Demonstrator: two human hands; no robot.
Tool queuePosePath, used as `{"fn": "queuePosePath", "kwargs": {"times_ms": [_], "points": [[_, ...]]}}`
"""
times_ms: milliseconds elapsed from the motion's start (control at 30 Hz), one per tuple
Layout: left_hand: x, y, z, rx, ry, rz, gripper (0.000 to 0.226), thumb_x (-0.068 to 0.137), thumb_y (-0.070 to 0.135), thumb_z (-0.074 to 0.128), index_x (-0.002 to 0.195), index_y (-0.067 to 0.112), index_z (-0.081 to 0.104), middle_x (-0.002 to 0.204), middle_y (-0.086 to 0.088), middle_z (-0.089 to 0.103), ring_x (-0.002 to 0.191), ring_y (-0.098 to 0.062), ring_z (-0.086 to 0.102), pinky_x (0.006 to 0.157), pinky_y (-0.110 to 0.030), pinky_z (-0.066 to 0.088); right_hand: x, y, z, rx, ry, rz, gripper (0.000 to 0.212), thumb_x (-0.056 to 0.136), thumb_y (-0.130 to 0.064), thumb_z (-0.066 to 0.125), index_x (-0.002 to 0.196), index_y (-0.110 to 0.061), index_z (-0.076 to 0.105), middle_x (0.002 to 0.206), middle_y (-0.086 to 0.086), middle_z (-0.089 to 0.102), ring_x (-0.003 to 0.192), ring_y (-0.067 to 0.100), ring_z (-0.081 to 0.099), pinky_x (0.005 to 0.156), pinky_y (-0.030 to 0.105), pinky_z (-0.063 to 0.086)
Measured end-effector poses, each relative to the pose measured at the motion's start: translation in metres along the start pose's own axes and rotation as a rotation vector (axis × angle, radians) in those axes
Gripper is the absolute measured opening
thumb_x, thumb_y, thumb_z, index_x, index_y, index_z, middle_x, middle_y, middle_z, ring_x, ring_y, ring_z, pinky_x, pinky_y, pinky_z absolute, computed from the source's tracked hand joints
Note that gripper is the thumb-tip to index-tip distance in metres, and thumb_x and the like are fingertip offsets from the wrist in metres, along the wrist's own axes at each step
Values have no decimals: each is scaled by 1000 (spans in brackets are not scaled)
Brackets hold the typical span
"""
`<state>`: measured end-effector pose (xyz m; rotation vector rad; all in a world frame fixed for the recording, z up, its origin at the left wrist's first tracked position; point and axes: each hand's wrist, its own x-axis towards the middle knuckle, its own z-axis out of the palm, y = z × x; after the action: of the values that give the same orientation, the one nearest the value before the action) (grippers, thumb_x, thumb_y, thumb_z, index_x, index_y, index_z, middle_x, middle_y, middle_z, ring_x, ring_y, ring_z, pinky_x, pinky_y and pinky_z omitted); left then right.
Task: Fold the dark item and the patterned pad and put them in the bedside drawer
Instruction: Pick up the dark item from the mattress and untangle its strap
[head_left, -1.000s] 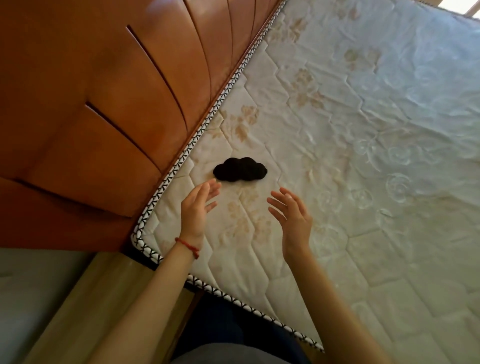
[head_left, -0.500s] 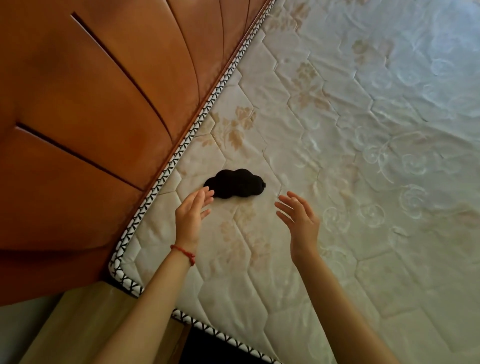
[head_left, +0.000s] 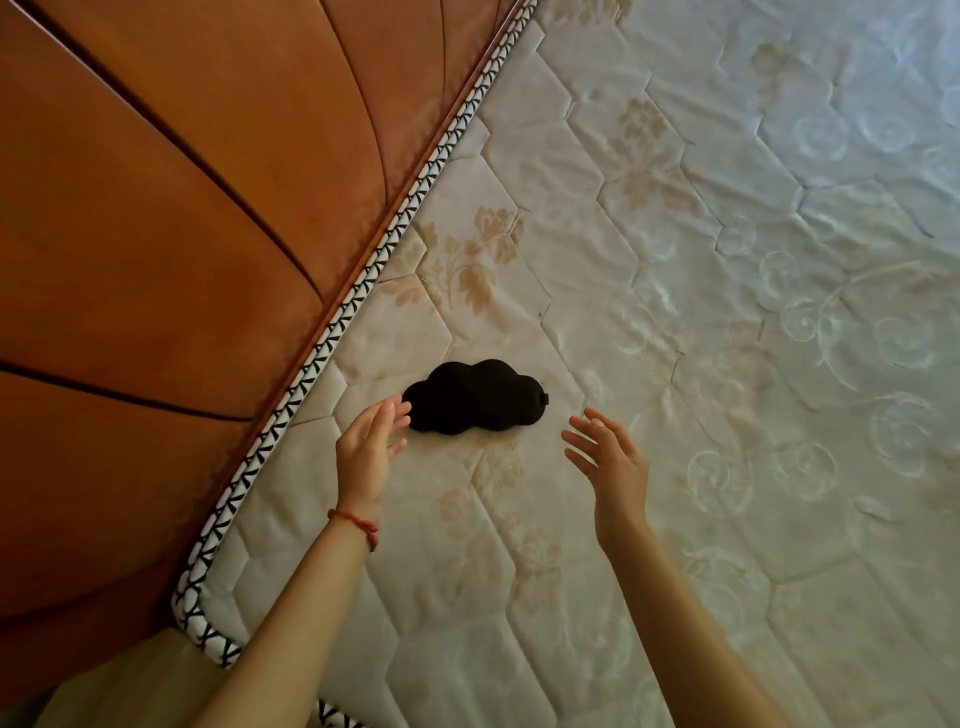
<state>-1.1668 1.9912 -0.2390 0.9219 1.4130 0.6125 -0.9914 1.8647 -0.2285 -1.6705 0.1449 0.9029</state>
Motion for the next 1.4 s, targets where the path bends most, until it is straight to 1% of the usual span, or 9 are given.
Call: {"fn": "queuePosePath", "kwargs": {"times_ms": [267,433,567,733,900,1033,1133,1267,1400], "points": [[37,-28,6,30,110,-31,24,94,16,48,111,6,61,108,-9,62,102,-18,58,76,-24,48,45,22,13,-28,34,35,25,92,-12,51,116,-7,59,103,9,66,93,23,65,80,29,54],[56,-43,3,41,155,-67,28,93,9,47,117,1,59,114,-10,61,105,-19,57,87,-33,46,68,38,19,-59,29,49,27,90,-12,55,117,-7,59,104,10,66,92,21,65,79,27,53],[67,-52,4,6,163,-92,27,91,7,49,115,-1,59,111,-14,63,103,-23,60,83,-27,50,81,47,24,-57,36,69,32,87,-13,60,118,-6,60,102,11,68,90,18,67,74,21,55],[75,-56,11,-49,156,-114,25,90,3,50,113,-2,59,107,-14,62,100,-24,61,72,-16,54,89,49,33,-100,26,37,34,86,-11,61,120,-6,59,110,10,65,100,21,64,84,27,54],[76,-57,18,-99,141,-155,26,86,-2,56,111,0,60,108,-15,63,93,-19,63,81,-26,54,92,50,39,-114,-5,16,20,83,-8,65,101,-18,65,89,-4,68,89,11,66,84,29,52],[74,-51,21,-206,123,-206,31,83,-6,58,114,-2,58,103,-14,62,86,-13,63,76,-23,56,92,55,38,-111,13,4,26,82,-7,67,107,-9,65,89,-1,69,88,14,67,85,31,54],[72,-48,25,-227,104,-236,35,82,-8,58,116,-5,56,106,-16,62,87,-15,63,79,-27,56,90,58,33,-106,24,1,22,81,-6,68,102,-12,66,92,4,71,91,19,69,85,35,54],[67,-45,29,-206,105,-250,37,80,-9,58,117,-6,55,108,-17,62,89,-19,63,86,-35,50,85,56,28,-88,8,-4,23,81,-5,66,104,-9,65,90,2,70,86,15,69,78,28,57],[60,-41,31,-214,110,-222,36,80,-8,60,115,-6,57,104,-15,63,87,-17,64,75,-25,56,79,47,24,-23,1,-17,24,82,-1,65,105,-6,64,88,4,69,80,12,69,66,21,58]]}}
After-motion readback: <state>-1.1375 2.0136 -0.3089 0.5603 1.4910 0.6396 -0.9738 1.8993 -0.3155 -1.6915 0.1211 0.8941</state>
